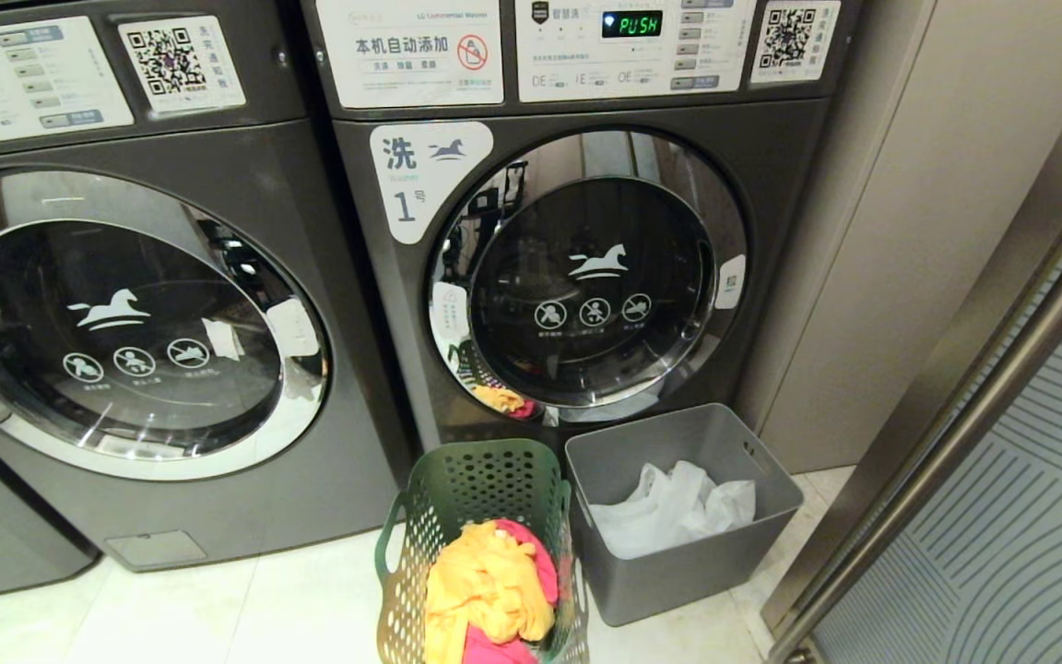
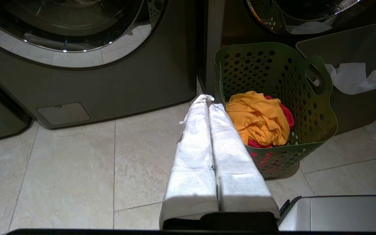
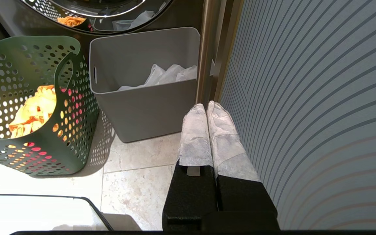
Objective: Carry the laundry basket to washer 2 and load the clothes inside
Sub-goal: Open the lid of the washing machine
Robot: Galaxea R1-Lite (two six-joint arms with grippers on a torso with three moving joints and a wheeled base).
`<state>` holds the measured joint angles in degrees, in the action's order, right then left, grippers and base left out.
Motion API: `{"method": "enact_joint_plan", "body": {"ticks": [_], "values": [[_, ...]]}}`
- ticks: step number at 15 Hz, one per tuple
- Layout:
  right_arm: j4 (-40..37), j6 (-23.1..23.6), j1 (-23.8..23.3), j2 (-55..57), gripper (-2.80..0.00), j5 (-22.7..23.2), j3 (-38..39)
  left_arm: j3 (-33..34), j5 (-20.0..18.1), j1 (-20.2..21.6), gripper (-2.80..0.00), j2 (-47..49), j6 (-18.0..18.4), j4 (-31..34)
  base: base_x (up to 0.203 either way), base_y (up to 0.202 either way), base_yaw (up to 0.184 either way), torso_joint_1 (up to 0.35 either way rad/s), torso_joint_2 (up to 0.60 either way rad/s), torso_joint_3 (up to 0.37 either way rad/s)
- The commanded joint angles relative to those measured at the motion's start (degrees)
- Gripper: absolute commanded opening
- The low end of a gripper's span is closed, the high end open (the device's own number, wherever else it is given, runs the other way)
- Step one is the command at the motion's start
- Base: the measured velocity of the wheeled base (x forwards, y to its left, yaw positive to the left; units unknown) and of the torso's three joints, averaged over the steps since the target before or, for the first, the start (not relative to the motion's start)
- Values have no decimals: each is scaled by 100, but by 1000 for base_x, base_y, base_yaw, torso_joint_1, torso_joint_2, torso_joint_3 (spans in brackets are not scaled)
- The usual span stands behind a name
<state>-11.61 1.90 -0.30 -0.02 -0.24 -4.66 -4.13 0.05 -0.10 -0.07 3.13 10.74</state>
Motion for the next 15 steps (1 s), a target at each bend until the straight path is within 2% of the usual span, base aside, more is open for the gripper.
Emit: {"method": "enact_joint_plan", "body": {"ticks": [1,6,12,15], "values": [[-8,3,3,11,-280,-2,0,0,-3,1,-280,7,5,7,0,0,0,0,0,0],[-8,3,-5,2,-280,-2,0,0,4,1,-280,7,21,7,0,0,0,0,0,0],[-8,3,2,2,-280,7,0,0,-5,1,-280,7,3,7,177,0,-2,5,2,2],[-8,21,-5,2,-280,11,0,0,-5,1,-280,7,-6,7,19,0,0,4,1,0]]}}
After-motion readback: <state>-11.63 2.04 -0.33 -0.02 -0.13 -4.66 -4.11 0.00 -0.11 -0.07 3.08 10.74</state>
